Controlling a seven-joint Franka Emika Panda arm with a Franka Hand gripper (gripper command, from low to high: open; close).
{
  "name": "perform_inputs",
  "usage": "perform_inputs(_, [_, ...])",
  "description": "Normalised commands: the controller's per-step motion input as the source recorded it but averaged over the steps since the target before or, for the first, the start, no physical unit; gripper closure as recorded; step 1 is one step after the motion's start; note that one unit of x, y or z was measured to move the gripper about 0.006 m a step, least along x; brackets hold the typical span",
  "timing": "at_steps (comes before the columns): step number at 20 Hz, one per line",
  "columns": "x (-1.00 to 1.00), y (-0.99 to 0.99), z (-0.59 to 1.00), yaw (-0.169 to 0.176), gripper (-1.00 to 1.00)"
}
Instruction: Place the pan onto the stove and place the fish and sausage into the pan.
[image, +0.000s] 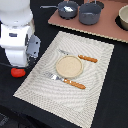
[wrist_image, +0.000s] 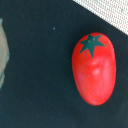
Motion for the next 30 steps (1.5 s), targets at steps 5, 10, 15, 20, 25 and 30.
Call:
perform_inputs(5, [-0.25, -0.42, -0.21, 0.066, -1.00])
perform_inputs(10, [-0.13, -0.37, -0.16, 0.049, -1.00])
perform_inputs(15, [-0.13, -0.16, -0.26, 0.048, -1.00])
perform_inputs(20, [-0.05, -0.11, -0.33, 0.048, -1.00])
perform_inputs(25, [-0.13, -0.18, -0.37, 0.044, -1.00])
perform_inputs(30, [-0.22, -0.26, -0.34, 0.038, -1.00])
